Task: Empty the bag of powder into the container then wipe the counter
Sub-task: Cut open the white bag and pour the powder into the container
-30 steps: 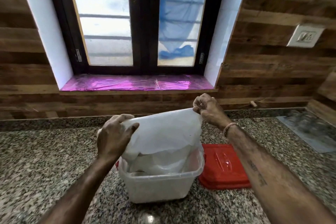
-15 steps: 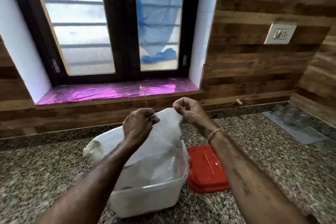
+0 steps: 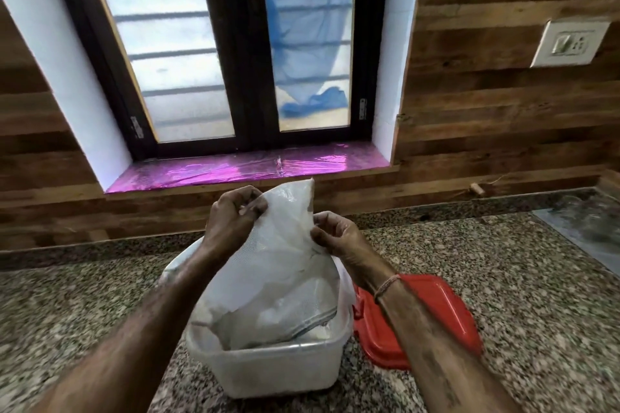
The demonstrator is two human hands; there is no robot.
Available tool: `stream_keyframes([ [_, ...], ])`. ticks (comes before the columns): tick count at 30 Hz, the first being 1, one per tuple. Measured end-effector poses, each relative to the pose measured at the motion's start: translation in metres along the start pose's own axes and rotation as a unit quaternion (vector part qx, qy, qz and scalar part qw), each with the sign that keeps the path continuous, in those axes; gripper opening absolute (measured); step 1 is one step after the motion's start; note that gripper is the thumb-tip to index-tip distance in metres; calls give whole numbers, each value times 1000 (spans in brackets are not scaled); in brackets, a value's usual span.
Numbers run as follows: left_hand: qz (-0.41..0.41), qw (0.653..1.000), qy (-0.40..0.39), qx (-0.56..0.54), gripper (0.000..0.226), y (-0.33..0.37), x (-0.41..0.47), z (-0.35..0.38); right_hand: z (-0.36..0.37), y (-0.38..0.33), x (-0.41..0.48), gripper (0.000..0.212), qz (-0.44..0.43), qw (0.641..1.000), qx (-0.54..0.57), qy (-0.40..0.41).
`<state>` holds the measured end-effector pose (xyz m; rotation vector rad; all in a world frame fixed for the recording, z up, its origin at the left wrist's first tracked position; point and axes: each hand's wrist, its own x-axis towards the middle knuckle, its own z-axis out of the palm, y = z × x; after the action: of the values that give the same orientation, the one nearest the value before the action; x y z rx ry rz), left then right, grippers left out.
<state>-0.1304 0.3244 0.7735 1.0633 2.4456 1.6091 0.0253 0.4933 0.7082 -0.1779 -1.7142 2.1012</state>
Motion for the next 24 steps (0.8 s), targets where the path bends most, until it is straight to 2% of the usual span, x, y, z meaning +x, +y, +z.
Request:
stream_keyframes([
  [2,17,999,-2,35,10,12,0,4,3,-1,3,46,-6,1000,0,6],
  [5,42,992,-26,115,41,30,6,15,9,-3,3,26,-13,1000,5,-12],
  [7,45,988,-24,145,49,41,10,22,12,-4,2,23,-20,1000,3,-13],
  [13,39,984,-53,167,48,52,13,26,9,-3,-5,32,-26,998,-49,6],
  [15,33,988,-61,139,39,50,13,28,4,1,-10,41,-12,999,-48,-5],
  [17,21,995,-66,65,34,46,13,27,-7,6,-17,49,6,999,-47,-21],
  [20,-3,997,-68,-47,24,47,13,19,-25,13,-27,51,22,997,-70,-32],
  [24,-9,992,-63,-112,17,53,13,13,-32,15,-31,53,35,994,-89,-44],
])
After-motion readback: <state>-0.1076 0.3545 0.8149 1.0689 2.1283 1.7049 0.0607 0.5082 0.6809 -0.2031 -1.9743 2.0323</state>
